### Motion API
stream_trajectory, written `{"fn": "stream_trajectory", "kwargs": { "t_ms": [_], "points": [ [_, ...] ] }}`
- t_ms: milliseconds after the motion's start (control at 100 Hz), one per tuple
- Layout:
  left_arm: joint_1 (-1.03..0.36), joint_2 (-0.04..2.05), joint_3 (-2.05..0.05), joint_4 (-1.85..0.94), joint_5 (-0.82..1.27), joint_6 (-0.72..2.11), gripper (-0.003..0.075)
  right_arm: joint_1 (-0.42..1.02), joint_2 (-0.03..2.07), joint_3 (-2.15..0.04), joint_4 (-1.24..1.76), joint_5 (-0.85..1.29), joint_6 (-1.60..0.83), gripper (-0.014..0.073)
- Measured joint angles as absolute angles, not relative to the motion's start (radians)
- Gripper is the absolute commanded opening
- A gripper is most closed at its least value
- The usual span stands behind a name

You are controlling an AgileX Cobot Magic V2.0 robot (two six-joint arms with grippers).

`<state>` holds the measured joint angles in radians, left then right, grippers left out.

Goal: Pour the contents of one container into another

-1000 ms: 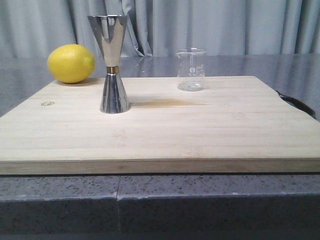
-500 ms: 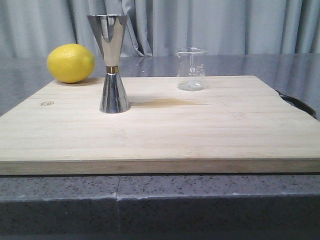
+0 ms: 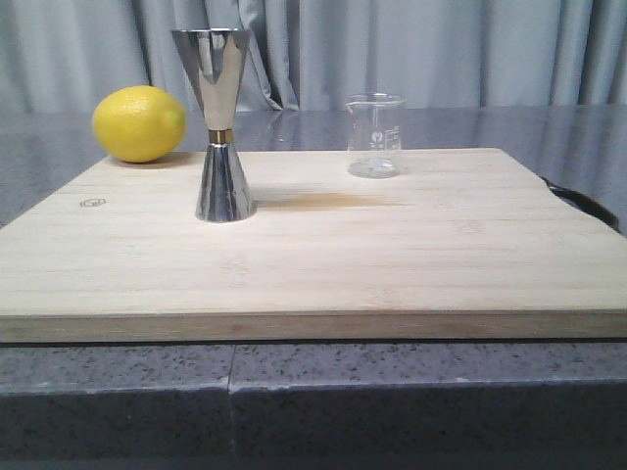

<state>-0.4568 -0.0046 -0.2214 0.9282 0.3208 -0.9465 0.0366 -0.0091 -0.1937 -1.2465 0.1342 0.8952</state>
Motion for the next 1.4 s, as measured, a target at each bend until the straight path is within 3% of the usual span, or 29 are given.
{"fn": "stream_trajectory", "kwargs": {
  "t_ms": [700,910,1040,1400],
  "points": [
    [-0.457,-0.005,-0.221,0.844,0.325,-0.94,-0.0019,0.037,-0.009,-0.194,-1.247,0.13,0.895,-0.0073],
    [-0.45,-0.005,-0.198,0.452,0.389,-0.516,-0.0019,0.037,-0.009,-0.194,-1.247,0.13,0.895,-0.0073],
    [-0.395,-0.005,-0.149,0.265,0.315,-0.264,-0.0019,0.037,-0.009,-0.194,-1.247,0.13,0.895,-0.0073],
    [-0.167,-0.005,-0.014,0.141,0.148,-0.188,-0.0018,0.037,-0.009,-0.194,-1.247,0.13,0.895,-0.0073]
  ]
}}
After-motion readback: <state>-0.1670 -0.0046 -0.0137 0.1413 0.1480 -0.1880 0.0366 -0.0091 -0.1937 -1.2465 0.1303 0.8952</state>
